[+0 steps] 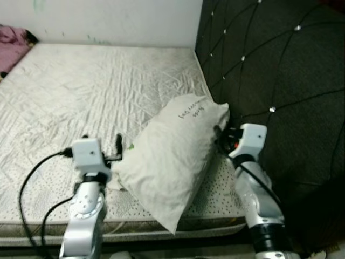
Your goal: Clean up the room
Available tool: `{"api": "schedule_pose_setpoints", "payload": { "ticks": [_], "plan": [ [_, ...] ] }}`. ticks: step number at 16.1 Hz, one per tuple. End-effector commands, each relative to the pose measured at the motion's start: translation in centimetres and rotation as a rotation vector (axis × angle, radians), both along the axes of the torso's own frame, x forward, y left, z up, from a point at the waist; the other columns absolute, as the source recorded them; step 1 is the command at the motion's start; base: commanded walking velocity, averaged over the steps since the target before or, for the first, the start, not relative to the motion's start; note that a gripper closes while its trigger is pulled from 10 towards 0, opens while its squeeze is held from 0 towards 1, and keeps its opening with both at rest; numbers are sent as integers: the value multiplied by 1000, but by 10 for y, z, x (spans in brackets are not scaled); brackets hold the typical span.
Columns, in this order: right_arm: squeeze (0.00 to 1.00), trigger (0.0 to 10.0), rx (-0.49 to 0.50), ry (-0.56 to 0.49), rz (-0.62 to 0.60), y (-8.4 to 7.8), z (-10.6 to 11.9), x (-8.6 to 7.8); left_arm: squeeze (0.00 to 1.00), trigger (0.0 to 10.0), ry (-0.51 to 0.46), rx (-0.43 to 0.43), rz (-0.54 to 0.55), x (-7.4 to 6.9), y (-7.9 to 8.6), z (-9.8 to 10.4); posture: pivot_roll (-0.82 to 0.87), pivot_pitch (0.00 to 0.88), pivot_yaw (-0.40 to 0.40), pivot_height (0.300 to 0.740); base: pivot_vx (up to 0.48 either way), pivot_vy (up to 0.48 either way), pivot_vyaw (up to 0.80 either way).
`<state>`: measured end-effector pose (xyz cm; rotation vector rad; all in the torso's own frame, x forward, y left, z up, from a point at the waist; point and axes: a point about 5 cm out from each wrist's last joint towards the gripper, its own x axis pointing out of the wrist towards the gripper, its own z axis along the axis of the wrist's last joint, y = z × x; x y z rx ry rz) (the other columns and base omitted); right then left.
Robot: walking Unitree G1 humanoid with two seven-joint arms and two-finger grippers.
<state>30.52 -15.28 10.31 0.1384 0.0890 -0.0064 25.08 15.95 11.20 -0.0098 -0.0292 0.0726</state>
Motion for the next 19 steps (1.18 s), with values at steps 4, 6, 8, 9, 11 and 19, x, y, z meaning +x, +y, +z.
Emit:
{"api": "schedule_pose_setpoints", "payload": {
  "ticks": [4,6,8,9,11,19],
  "plan": [
    [0,10000,-11,-37,-35,-4,11,-2,0,10000,5,36,95,-8,15,0,121,14,-39,740,0,0,0],
    [0,10000,-131,-56,-51,-11,8,-10,0,10000,21,46,121,-14,26,-4,118,16,-39,740,0,0,0],
    [0,10000,-89,-53,-31,-8,8,-8,0,10000,21,49,100,-11,22,-5,118,11,-41,740,0,0,0],
    [0,10000,-155,-72,-36,-8,11,-6,0,10000,13,48,91,-9,20,-3,118,11,-41,740,0,0,0],
    [0,10000,-72,-28,-33,-4,6,-6,0,10000,17,45,77,-7,18,-4,119,10,-43,740,0,0,0],
    [0,10000,-73,-26,44,12,2,-14,0,10000,22,39,65,-5,16,-3,118,35,-47,716,0,0,0]
  ]
}}
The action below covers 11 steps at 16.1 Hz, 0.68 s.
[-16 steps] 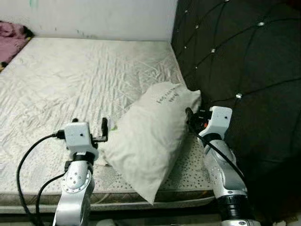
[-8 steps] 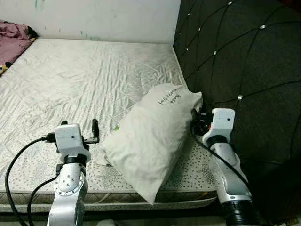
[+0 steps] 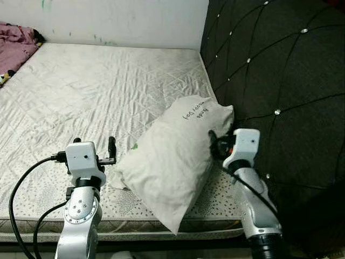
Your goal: Clean up the room
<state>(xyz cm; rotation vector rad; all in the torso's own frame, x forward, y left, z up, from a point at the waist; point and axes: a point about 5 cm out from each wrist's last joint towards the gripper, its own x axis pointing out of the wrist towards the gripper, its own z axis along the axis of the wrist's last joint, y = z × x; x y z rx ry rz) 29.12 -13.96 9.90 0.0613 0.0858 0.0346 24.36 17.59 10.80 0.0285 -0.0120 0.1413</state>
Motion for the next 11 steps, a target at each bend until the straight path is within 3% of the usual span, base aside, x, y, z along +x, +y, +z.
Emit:
{"api": "schedule_pose_setpoints", "payload": {
  "ticks": [1,7,11],
  "plan": [
    [0,10000,4,-20,0,-2,6,1,0,10000,4,1,-4,2,-1,1,118,35,-47,706,0,0,0],
    [0,10000,2,-15,14,-1,5,1,0,10000,7,13,20,3,0,0,116,38,-49,642,0,0,0],
    [0,10000,1,-12,20,0,5,2,0,10000,12,8,32,4,1,0,117,38,-51,637,0,0,0]
  ]
}}
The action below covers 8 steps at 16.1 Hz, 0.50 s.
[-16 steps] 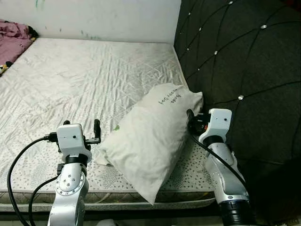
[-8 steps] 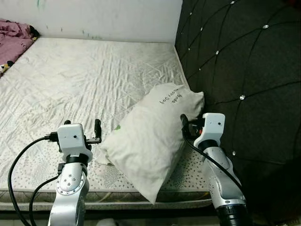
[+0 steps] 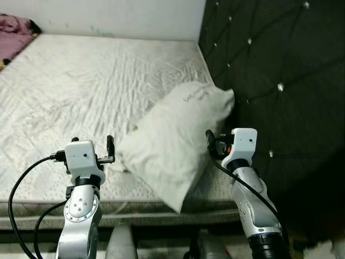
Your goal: Clean up the room
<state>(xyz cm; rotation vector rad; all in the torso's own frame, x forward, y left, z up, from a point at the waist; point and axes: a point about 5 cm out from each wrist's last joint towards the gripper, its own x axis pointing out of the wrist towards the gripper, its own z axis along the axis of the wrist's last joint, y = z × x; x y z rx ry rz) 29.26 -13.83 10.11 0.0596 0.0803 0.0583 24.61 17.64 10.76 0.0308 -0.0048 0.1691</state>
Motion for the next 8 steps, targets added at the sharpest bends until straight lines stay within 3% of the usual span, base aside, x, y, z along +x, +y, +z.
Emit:
{"api": "schedule_pose_setpoints", "payload": {
  "ticks": [1,8],
  "plan": [
    [0,10000,2,-3,0,-1,2,1,0,10000,7,4,14,1,1,0,118,37,-52,637,0,0,0],
    [0,10000,-2,4,18,2,1,1,0,10000,12,-2,32,2,2,-1,123,36,-58,637,0,0,0]
  ]
}}
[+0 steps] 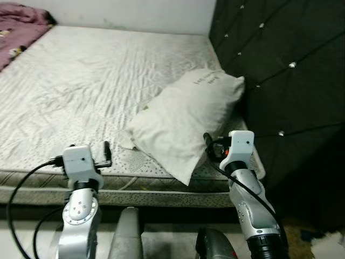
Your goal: Clean up the room
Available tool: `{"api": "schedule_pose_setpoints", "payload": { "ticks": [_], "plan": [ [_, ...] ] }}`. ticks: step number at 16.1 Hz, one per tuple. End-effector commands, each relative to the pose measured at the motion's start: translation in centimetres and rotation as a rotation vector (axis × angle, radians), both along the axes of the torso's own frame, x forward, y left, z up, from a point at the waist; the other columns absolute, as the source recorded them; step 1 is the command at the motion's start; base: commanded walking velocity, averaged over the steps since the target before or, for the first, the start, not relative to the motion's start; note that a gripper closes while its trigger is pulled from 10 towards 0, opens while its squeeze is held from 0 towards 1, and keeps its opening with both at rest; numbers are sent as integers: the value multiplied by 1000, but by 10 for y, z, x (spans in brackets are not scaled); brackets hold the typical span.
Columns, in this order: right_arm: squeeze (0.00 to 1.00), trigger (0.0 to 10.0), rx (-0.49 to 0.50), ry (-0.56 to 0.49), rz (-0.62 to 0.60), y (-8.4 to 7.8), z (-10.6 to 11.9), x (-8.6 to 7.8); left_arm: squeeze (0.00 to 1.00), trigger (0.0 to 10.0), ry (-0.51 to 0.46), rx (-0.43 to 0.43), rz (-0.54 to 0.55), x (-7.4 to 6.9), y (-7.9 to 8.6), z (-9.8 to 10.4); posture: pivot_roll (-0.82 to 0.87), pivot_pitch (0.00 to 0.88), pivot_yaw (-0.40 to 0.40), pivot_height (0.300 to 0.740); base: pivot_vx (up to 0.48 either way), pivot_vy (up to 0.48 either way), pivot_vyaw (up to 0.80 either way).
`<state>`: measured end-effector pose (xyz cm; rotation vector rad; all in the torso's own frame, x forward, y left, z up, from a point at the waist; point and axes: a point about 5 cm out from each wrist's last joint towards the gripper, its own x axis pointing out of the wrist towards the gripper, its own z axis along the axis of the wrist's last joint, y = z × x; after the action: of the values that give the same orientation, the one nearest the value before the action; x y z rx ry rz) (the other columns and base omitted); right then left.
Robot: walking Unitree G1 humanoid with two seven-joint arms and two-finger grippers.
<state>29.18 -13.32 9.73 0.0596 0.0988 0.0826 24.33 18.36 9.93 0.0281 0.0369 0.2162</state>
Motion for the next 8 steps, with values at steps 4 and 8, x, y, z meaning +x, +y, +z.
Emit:
{"api": "schedule_pose_setpoints", "payload": {
  "ticks": [4,8],
  "plan": [
    [0,10000,-7,-14,9,-2,4,1,0,10000,-26,2,-16,4,-5,7,123,33,-59,603,0,0,0],
    [0,10000,-9,-13,18,-1,3,1,0,10000,-25,1,-16,5,-6,6,124,30,-61,572,0,0,0]
  ]
}}
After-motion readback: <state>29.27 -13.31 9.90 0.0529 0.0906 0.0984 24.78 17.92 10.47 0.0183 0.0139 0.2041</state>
